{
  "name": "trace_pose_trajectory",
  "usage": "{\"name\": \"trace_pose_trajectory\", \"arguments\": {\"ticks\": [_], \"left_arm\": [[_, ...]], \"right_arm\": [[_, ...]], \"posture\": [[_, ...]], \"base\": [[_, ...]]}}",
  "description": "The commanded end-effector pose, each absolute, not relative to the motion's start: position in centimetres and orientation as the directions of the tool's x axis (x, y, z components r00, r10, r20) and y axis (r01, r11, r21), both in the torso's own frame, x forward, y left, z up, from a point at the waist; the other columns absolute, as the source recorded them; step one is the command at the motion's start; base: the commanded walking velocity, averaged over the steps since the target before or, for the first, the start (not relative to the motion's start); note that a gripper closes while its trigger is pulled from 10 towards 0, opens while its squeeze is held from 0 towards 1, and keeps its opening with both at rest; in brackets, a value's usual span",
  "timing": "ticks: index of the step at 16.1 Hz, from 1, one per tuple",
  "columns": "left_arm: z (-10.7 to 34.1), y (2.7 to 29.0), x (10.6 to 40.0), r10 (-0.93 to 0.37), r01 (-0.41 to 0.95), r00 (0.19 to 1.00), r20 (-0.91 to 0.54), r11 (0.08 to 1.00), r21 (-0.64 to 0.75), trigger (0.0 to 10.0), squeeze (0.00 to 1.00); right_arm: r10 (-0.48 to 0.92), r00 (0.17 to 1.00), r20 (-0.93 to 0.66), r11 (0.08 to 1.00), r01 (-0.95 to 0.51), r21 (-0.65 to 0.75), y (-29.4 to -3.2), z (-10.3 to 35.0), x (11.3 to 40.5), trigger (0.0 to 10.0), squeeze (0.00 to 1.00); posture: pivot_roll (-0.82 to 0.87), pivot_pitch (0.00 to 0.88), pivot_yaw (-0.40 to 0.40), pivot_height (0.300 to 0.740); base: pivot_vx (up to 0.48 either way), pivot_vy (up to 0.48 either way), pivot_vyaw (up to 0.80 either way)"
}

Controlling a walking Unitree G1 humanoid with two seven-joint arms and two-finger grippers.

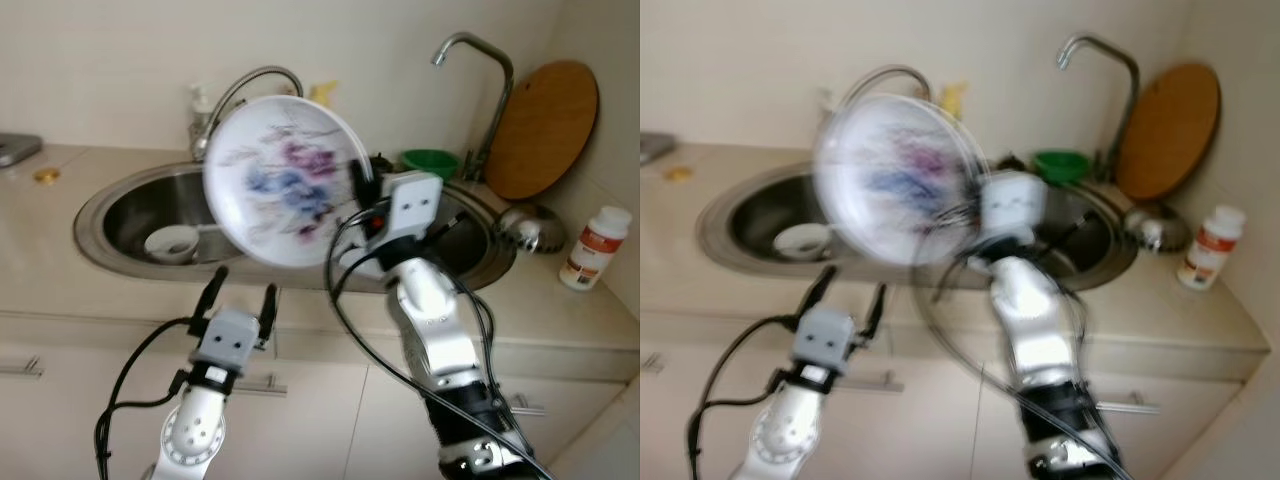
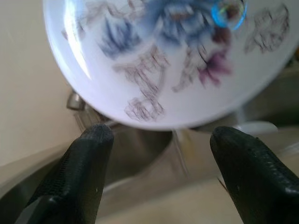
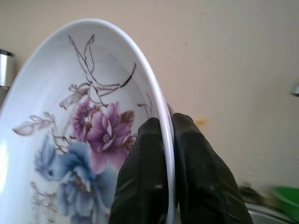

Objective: Kitchen organization

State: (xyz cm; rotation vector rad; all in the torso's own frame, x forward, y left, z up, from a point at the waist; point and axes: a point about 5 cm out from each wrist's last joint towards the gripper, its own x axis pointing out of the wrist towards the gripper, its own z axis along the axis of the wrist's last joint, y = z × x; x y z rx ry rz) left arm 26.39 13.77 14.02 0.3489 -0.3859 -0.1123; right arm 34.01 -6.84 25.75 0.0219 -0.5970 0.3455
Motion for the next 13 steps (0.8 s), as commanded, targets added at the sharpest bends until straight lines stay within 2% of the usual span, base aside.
{"name": "trace_pose_trajectory", "arguments": {"ticks": [1,3,6,8,12,13], "left_arm": [[14.3,12.9,26.4,-0.197,0.067,0.913,0.358,0.936,0.346,10.0,0.00],[14.2,12.9,26.4,-0.194,0.066,0.916,0.350,0.936,0.345,10.0,0.00],[14.2,12.8,26.4,-0.194,0.068,0.917,0.349,0.937,0.343,10.0,0.00],[14.1,12.8,26.5,-0.196,0.071,0.917,0.347,0.937,0.342,10.0,0.00],[14.1,12.7,26.5,-0.200,0.074,0.917,0.345,0.935,0.346,10.0,0.00],[14.1,12.8,26.5,-0.199,0.072,0.917,0.346,0.935,0.346,10.0,0.00]], "right_arm": [[0.261,0.769,0.583,0.959,-0.276,-0.065,-8.3,26.5,34.2,0.0,0.00],[0.249,0.782,0.572,0.963,-0.260,-0.064,-8.5,26.3,34.4,0.0,0.00],[0.214,0.812,0.543,0.975,-0.210,-0.069,-8.9,26.0,35.0,0.0,0.00],[0.110,0.885,0.452,0.992,-0.068,-0.108,-10.1,25.2,36.6,0.0,0.00],[-0.081,0.946,0.314,0.960,0.160,-0.231,-12.2,23.3,38.6,0.0,0.00],[-0.087,0.953,0.292,0.952,0.166,-0.259,-12.2,22.8,38.7,0.0,0.00]], "posture": [[0.12,0.000,-0.037,0.740],[0.12,0.000,-0.039,0.740],[0.12,0.000,-0.039,0.740],[0.12,0.000,-0.039,0.740],[0.13,0.000,-0.045,0.740],[0.13,0.000,-0.046,0.740]], "base": [[0.356,0.000,0.00],[0.300,0.000,0.00],[0.000,0.000,0.00],[0.000,0.000,0.00],[0.000,0.000,0.00],[0.000,0.000,0.00]]}}
